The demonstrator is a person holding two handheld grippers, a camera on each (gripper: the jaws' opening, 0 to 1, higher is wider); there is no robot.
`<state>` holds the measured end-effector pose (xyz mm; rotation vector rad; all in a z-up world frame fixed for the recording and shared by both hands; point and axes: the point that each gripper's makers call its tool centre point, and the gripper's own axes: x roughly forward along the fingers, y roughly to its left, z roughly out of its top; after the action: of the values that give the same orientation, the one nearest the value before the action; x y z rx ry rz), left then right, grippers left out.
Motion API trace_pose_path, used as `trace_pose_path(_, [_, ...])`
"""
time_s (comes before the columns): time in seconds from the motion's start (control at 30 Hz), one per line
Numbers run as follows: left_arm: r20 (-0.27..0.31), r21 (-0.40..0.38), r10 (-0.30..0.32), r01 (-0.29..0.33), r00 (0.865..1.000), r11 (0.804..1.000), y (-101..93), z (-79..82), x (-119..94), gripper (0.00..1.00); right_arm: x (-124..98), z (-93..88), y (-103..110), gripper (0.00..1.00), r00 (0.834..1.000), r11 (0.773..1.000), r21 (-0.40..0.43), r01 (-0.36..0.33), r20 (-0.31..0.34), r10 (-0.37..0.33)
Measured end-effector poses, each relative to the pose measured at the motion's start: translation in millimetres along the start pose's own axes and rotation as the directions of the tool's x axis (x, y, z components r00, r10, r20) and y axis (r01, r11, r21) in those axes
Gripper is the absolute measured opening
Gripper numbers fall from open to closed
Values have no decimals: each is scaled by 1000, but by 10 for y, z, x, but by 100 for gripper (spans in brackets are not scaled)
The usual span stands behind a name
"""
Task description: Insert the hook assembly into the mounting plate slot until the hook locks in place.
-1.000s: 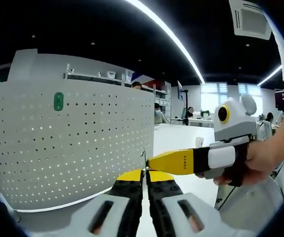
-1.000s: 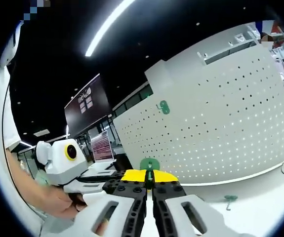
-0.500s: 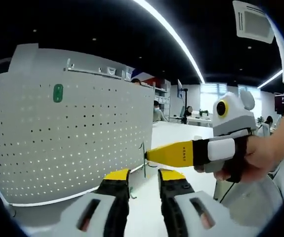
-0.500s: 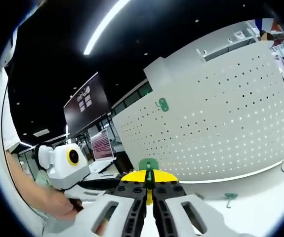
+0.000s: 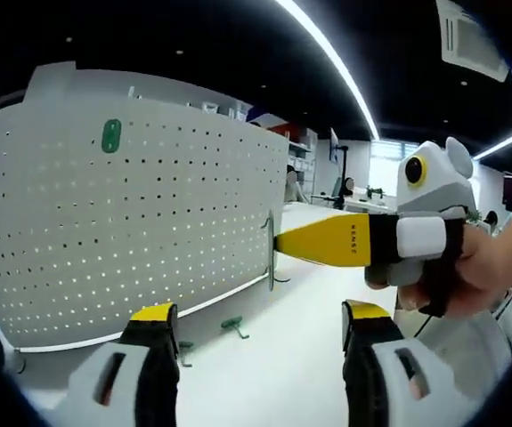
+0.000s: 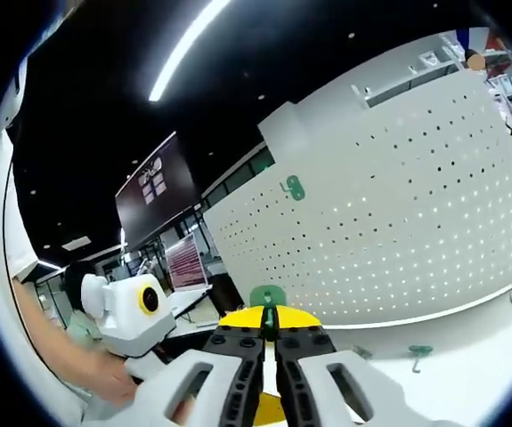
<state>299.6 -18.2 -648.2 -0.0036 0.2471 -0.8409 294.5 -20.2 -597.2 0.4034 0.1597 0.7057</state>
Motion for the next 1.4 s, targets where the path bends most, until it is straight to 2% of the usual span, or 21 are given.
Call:
trace_pose_path(0.1, [2, -1, 2, -2, 1000, 1000, 0, 5, 1, 76, 0, 2, -27, 0, 1000, 1000, -7, 13, -1, -13])
trace_pose_path(0.17, [3, -1, 3, -3, 1000, 1000, 1, 3, -1, 75, -3, -8, -63, 0, 999, 998, -41, 40, -12, -41])
trace_pose_path(0.2, [0, -4, 2, -2, 1000, 1000, 3, -7, -1, 75, -12, -8, -108, 0, 997, 988, -135, 74, -28, -78])
trace_pose_path(0.23, [-1, -6, 5, -5, 1000, 1000, 8, -12, -2, 75, -10, -7, -113, 0, 996, 984, -157, 80, -31, -86])
trace_pose_path(0.33, [-1, -6, 12, -12, 1000, 1000, 25, -16, -8, 75, -2, -31, -115, 0, 989, 940, -326, 100, -71, -130])
trace_pose_path(0.37, [-1, -5, 13, -13, 1000, 1000, 28, -18, -9, 75, -6, -41, -138, 0, 985, 927, -357, 116, -78, -153])
trace_pose_path(0.4, [-1, -5, 13, -13, 1000, 1000, 30, -19, -10, 75, -9, -50, -149, 0, 981, 902, -414, 124, -86, -174])
trace_pose_path(0.43, [-2, -6, 14, -14, 1000, 1000, 32, -21, -9, 75, -7, -39, -156, 0, 980, 900, -415, 136, -78, -183])
trace_pose_path(0.5, [0, -6, 15, -15, 1000, 1000, 33, -16, -12, 75, -16, -23, -187, 0, 975, 876, -457, 153, -74, -209])
trace_pose_path(0.53, [1, -5, 17, -17, 1000, 1000, 34, -11, -14, 75, -16, -26, -188, 0, 974, 874, -461, 156, -75, -214])
trace_pose_path(0.6, [1, -7, 15, -15, 1000, 1000, 32, -14, -13, 75, -9, -34, -194, 0, 975, 884, -442, 154, -79, -209])
trace_pose_path(0.83, [20, -10, 18, -17, 1000, 1000, 44, 23, -28, 74, 8, -7, -216, 0, 975, 897, -411, 160, -74, -208])
trace_pose_path(1.17, [43, -2, 41, -41, 998, 999, 141, 38, -122, 73, 91, 281, -335, 0, 974, 918, -339, 207, -16, -226])
trace_pose_path(1.4, [53, 1, 64, -64, 997, 998, 215, -17, -235, 73, 154, 512, -434, 0, 970, 917, -323, 234, 19, -241])
